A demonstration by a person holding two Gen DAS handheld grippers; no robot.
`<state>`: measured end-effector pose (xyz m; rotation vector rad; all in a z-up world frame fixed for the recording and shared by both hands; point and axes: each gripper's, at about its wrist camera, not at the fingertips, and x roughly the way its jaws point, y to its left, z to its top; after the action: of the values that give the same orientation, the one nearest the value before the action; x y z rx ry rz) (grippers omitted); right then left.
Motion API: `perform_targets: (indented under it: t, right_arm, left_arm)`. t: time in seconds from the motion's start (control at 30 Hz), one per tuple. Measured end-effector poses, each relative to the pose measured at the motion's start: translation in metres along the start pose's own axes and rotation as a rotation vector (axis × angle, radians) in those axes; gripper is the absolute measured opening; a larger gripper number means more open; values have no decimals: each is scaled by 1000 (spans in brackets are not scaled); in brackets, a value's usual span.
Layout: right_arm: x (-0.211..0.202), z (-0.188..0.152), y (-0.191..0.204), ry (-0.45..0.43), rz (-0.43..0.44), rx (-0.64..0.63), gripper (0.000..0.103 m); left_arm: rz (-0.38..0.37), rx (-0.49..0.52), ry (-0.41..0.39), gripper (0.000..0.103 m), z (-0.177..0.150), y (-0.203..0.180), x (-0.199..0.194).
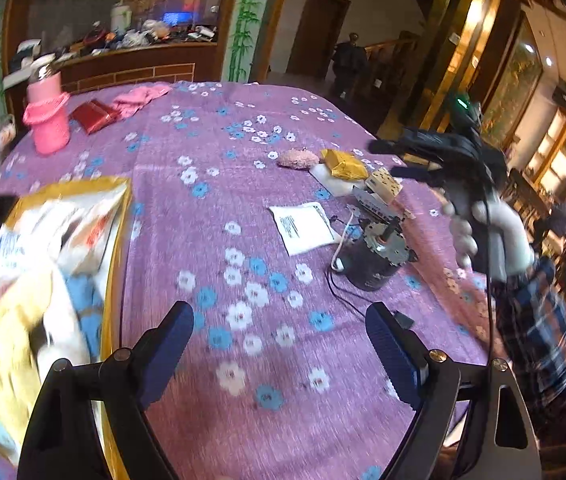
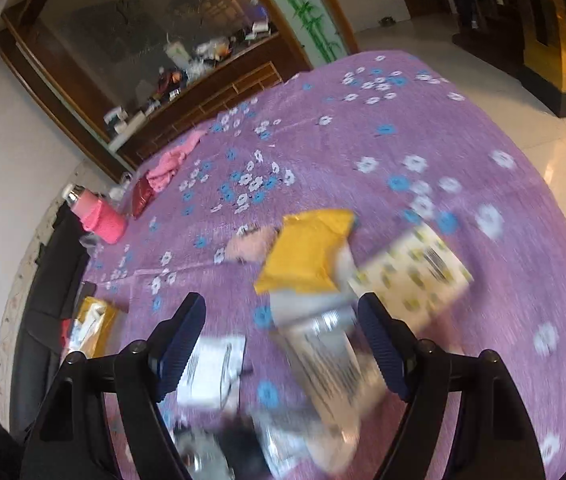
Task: Organize soft objects
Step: 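Grasp the yellow packet with the right tool while the left tool moves to the pink fuzzy pouch, then grasp the pink fuzzy pouch with the left tool while the right tool lifts the yellow packet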
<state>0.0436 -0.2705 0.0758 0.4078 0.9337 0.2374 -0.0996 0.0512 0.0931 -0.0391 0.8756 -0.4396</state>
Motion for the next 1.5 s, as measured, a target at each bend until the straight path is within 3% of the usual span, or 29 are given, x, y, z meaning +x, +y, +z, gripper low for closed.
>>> perform_targets:
  t: [0.17, 0.23, 0.27, 0.5, 0.73, 1.03, 1.1, 1.13, 1.17, 1.23, 1.37, 1.5]
  right_arm:
    - [55, 18, 17, 81, -119, -65, 77]
    - [69, 16, 19, 89, -158, -88, 63]
    - [70, 15, 18, 81, -160, -91, 47]
    - [40, 8, -2, -10, -16, -19, 46]
    - [5, 22, -24, -130, 68, 62, 46]
    - [7, 27, -42, -126, 108, 119, 46]
    - [6, 26, -43, -129, 113, 117, 46]
    - [7, 26, -43, -130, 113, 118, 46]
    - [7, 26, -43, -129, 114, 117, 46]
    - [7, 26, -43, -126, 110, 122, 46]
    - [8, 24, -41, -131, 98, 113, 46]
    - [6, 22, -35, -148, 98, 86, 46]
  left_arm:
    - [61, 177, -9, 90, 26, -14, 22]
    - [59, 237, 0, 90, 36, -19, 33]
    - [70, 269, 13, 90, 41, -22, 43]
    - [38, 502, 122, 90, 67, -44, 107]
    - [25, 385, 99, 90, 135, -30, 170]
    - [-63, 405, 127, 90, 169, -42, 257]
    - [-105, 359, 138, 80, 173, -40, 265]
    - [-137, 327, 155, 57, 174, -38, 265]
    - [-191, 282, 180, 45, 177, -36, 264]
    - [-140, 301, 168, 41, 178, -40, 258]
    - [-121, 287, 148, 40, 170, -36, 234]
    - [-120, 230, 92, 40, 159, -20, 175]
